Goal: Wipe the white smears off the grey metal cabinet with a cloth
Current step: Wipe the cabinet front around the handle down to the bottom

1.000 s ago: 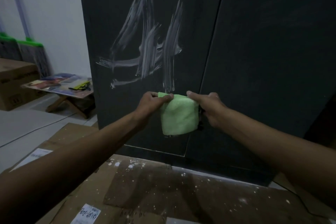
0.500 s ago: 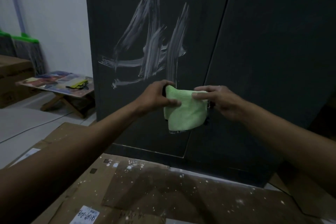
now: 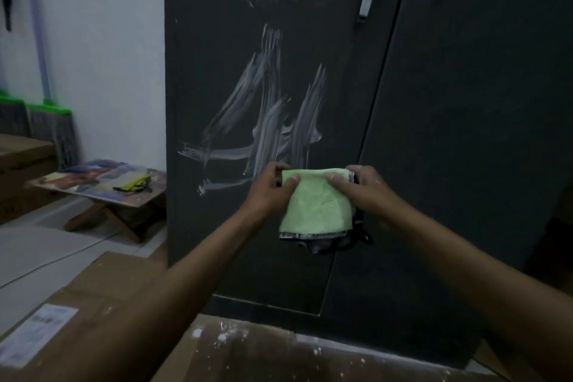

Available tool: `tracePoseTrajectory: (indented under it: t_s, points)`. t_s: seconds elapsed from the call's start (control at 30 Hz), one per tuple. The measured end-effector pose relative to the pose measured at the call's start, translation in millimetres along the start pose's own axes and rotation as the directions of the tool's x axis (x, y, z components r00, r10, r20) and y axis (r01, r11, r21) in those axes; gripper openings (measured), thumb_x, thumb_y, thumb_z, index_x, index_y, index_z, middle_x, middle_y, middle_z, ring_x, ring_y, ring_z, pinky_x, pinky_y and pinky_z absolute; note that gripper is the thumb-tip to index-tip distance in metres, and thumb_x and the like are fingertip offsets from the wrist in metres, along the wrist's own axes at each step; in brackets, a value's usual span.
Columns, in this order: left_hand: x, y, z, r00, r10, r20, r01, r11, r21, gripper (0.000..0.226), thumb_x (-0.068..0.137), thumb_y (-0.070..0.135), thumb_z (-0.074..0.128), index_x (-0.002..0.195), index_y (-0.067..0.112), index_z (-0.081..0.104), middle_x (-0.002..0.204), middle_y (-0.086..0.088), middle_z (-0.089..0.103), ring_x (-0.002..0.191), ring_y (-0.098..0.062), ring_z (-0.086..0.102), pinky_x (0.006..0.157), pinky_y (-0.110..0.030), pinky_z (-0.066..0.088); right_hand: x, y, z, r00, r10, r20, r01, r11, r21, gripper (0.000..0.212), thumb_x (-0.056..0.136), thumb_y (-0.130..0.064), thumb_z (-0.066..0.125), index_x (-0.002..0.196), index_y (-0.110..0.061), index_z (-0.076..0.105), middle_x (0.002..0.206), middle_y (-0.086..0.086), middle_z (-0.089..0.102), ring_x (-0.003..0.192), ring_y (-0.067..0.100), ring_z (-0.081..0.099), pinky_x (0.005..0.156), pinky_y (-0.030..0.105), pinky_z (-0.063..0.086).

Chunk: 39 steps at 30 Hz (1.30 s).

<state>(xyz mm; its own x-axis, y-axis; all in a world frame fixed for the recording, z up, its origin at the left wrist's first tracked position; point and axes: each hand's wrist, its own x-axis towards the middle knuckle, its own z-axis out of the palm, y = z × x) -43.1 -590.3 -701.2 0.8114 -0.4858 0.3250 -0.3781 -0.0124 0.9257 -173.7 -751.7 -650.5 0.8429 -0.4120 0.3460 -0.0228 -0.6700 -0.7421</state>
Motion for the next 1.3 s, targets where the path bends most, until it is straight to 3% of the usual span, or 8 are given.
tracePoseTrajectory:
  t_s: [0.1, 0.23, 0.43, 0.7, 0.83, 0.93, 1.13, 1.3]
  points:
    - [4.9, 2.8, -2.5, 0.997, 0.018, -0.08, -0.026, 0.995, -0.096, 0.045, 0.094, 0.041, 0.076, 0.125, 0.016, 0.057, 0.119, -0.006, 0.07, 0.106, -0.023, 0.072, 0.093, -0.05, 0.061, 13.5, -16.9, 12.2, 0.985, -0.069, -0.158, 0.056, 0.994, -0.09, 0.037, 0.094, -0.04, 0.077, 0.094, -0.004, 0.067, 0.093, 0.019, 0.072, 0.089, 0.033, 0.072, 0.069, 0.04, 0.054]
    - [13.4, 3.7, -15.8, 0.986, 0.001, 0.164, 0.075, 0.887, -0.456, 0.076, 0.074, 0.033, 0.095, 0.136, 0.008, 0.058, 0.127, -0.014, 0.072, 0.116, -0.029, 0.072, 0.102, -0.049, 0.058, 29.8, -35.2, 7.0, 0.971, -0.107, -0.214, 0.103, 0.994, -0.028, 0.037, 0.09, -0.032, 0.083, 0.093, 0.001, 0.066, 0.095, 0.025, 0.072, 0.088, 0.039, 0.071, 0.077, 0.05, 0.057]
    - [21.0, 4.2, -10.7, 0.958, 0.009, 0.285, 0.165, 0.796, -0.582, 0.055, 0.088, 0.028, 0.084, 0.136, 0.01, 0.063, 0.128, -0.011, 0.074, 0.12, -0.029, 0.071, 0.102, -0.046, 0.057, 53.1, -47.0, -2.8, 0.973, -0.092, -0.21, 0.124, 0.982, 0.141, 0.029, 0.091, -0.028, 0.083, 0.091, -0.002, 0.071, 0.092, 0.02, 0.076, 0.089, 0.035, 0.076, 0.083, 0.058, 0.061]
    - [43.8, 21.3, -27.2, 0.994, 0.058, -0.098, -0.084, 0.957, -0.278, 0.036, 0.101, 0.027, 0.068, 0.133, 0.02, 0.055, 0.122, -0.005, 0.074, 0.105, -0.016, 0.075, 0.094, -0.044, 0.062, 81.5, -63.1, 13.7, 0.973, -0.159, -0.168, 0.174, 0.982, 0.076, 0.068, 0.077, -0.036, 0.093, 0.131, -0.025, 0.054, 0.123, -0.008, 0.063, 0.109, 0.012, 0.065, 0.094, 0.037, 0.058]
    - [65.9, 42.8, -31.3, 0.941, 0.161, -0.296, -0.21, 0.968, -0.14, 0.054, 0.099, 0.031, 0.069, 0.138, 0.026, 0.032, 0.125, 0.026, 0.057, 0.093, 0.007, 0.07, 0.073, -0.018, 0.06, 98.8, -77.6, 16.9, 0.941, -0.317, -0.117, 0.32, 0.947, 0.002, 0.063, 0.082, -0.018, 0.086, 0.13, -0.029, 0.045, 0.114, -0.011, 0.061, 0.096, 0.005, 0.064, 0.082, 0.028, 0.054]
    - [81.8, 63.8, -38.2, 0.859, 0.32, -0.401, -0.337, 0.941, 0.028, 0.061, 0.098, 0.027, 0.071, 0.136, 0.026, 0.023, 0.13, 0.009, 0.056, 0.104, -0.009, 0.07, 0.088, -0.039, 0.063, 113.2, -92.3, 13.2, 0.844, -0.474, -0.249, 0.458, 0.88, -0.122, 0.054, 0.082, -0.012, 0.082, 0.119, -0.027, 0.044, 0.115, -0.004, 0.052, 0.095, -0.004, 0.053, 0.079, 0.012, 0.043]
    - [108.7, 106.5, -58.1, 0.715, 0.595, -0.368, -0.442, 0.792, 0.421, 0.013, 0.097, 0.012, 0.069, 0.106, 0.02, 0.067, 0.127, -0.004, 0.05, 0.109, -0.009, 0.057, 0.09, -0.009, 0.048, 148.6, -116.1, 0.5, 0.738, -0.597, -0.314, 0.562, 0.802, -0.204, 0.041, 0.082, -0.01, 0.084, 0.108, -0.019, 0.053, 0.11, 0.002, 0.047, 0.089, -0.005, 0.049, 0.074, 0.009, 0.042]
    - [126.0, 126.1, -68.7, 0.686, 0.653, -0.32, -0.503, 0.744, 0.441, 0.016, 0.099, 0.006, 0.065, 0.107, 0.016, 0.074, 0.137, -0.003, 0.041, 0.113, 0.006, 0.047, 0.094, -0.001, 0.042, 166.6, -130.9, -4.5, 0.658, -0.674, -0.336, 0.608, 0.739, -0.29, 0.036, 0.086, -0.009, 0.082, 0.112, -0.016, 0.058, 0.112, 0.001, 0.045, 0.092, -0.004, 0.051, 0.076, 0.005, 0.044]
